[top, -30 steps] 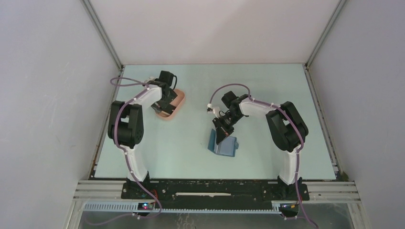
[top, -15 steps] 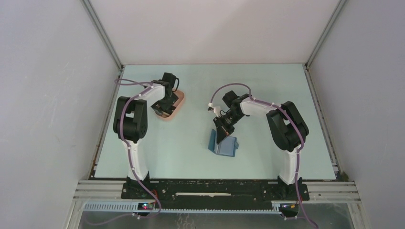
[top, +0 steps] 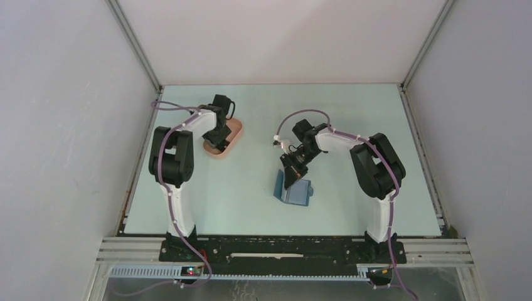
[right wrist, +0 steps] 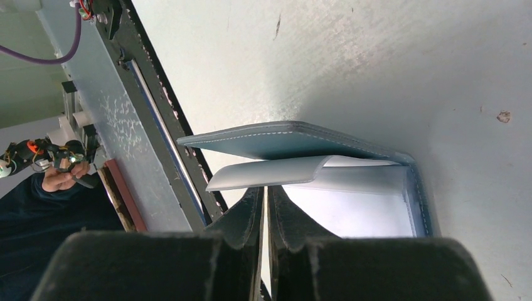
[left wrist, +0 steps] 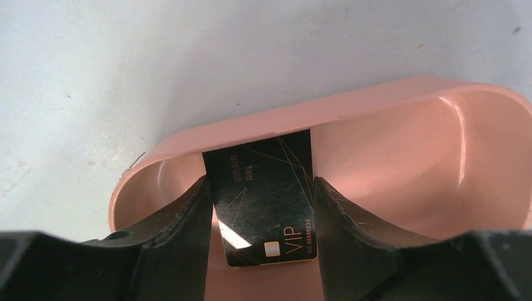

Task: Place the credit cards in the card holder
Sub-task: Pick up the credit card from the storage box.

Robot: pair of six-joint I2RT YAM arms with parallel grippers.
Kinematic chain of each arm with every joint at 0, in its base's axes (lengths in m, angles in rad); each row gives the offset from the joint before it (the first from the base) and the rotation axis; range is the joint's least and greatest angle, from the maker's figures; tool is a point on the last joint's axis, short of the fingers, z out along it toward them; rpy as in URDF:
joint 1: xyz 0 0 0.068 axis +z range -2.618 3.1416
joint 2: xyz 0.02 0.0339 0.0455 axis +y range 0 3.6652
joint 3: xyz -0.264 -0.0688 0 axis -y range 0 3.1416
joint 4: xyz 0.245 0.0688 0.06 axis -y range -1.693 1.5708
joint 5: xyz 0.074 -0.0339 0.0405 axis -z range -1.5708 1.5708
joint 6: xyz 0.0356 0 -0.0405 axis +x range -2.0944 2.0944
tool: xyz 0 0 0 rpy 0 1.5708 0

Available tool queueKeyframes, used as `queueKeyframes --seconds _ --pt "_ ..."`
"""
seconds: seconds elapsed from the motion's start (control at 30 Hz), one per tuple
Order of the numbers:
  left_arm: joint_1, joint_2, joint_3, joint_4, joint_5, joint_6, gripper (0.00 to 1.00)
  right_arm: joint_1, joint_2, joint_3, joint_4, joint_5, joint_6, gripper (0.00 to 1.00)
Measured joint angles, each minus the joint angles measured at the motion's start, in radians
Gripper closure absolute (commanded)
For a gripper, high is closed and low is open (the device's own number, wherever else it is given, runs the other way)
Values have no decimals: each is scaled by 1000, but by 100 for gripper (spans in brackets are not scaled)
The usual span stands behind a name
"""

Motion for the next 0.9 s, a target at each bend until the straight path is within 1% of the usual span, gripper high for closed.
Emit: queueKeyframes --seconds 0.17,0.37,0.57,0.7,0.77,0.9 --pt "0 -41 -20 34 -1 45 55 -3 0 0 -1 -2 0 88" --pt "0 -105 -32 76 2 101 56 -6 0 0 -2 -7 0 89" --pt "8 -110 -47 119 31 153 55 -6 0 0 -3 -10 0 88" --pt "19 -110 -64 140 60 180 58 -6 0 1 -6 -14 -3 88" --pt "26 -110 -74 159 72 190 61 -6 0 8 -18 -16 -11 85" --pt "38 -115 -106 216 106 217 63 -9 -4 26 -23 -19 -26 72"
